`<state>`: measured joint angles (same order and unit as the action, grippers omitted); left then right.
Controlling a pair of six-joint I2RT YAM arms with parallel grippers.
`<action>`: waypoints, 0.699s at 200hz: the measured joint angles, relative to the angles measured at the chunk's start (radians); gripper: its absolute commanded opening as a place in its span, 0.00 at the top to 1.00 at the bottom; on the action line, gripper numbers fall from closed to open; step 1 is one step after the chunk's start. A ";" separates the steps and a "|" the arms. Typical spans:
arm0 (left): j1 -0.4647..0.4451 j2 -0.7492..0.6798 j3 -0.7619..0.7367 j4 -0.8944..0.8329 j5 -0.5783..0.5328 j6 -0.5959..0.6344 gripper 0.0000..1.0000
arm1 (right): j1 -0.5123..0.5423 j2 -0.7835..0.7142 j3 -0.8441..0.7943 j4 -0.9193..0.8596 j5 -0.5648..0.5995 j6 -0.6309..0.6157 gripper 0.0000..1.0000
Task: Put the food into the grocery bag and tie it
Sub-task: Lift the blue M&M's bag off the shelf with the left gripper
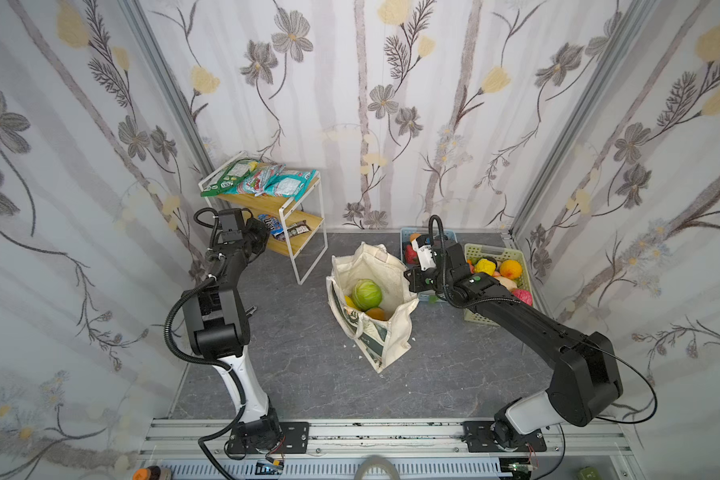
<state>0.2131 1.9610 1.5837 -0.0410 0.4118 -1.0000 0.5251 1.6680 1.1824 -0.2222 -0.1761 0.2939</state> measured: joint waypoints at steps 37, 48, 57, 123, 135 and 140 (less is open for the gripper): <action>0.000 -0.049 -0.016 -0.008 -0.017 0.026 1.00 | 0.000 0.000 0.000 0.000 0.000 0.000 1.00; 0.000 -0.062 -0.020 -0.016 -0.018 0.032 1.00 | 0.000 0.000 0.000 0.000 0.000 0.000 1.00; 0.000 -0.073 -0.026 -0.019 -0.019 0.038 1.00 | 0.000 0.000 0.000 0.000 0.000 0.000 1.00; 0.000 -0.151 -0.073 -0.046 -0.035 0.067 1.00 | 0.000 -0.007 -0.003 0.000 -0.001 0.000 1.00; 0.000 -0.170 -0.084 -0.051 -0.043 0.082 1.00 | 0.000 -0.007 -0.003 0.000 -0.001 0.000 1.00; 0.000 -0.179 -0.089 -0.054 -0.044 0.084 1.00 | 0.000 -0.008 -0.003 0.000 -0.001 0.000 1.00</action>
<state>0.2131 1.7817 1.4948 -0.0952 0.3676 -0.9157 0.5255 1.6600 1.1790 -0.2226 -0.1768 0.2943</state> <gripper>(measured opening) 0.049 0.068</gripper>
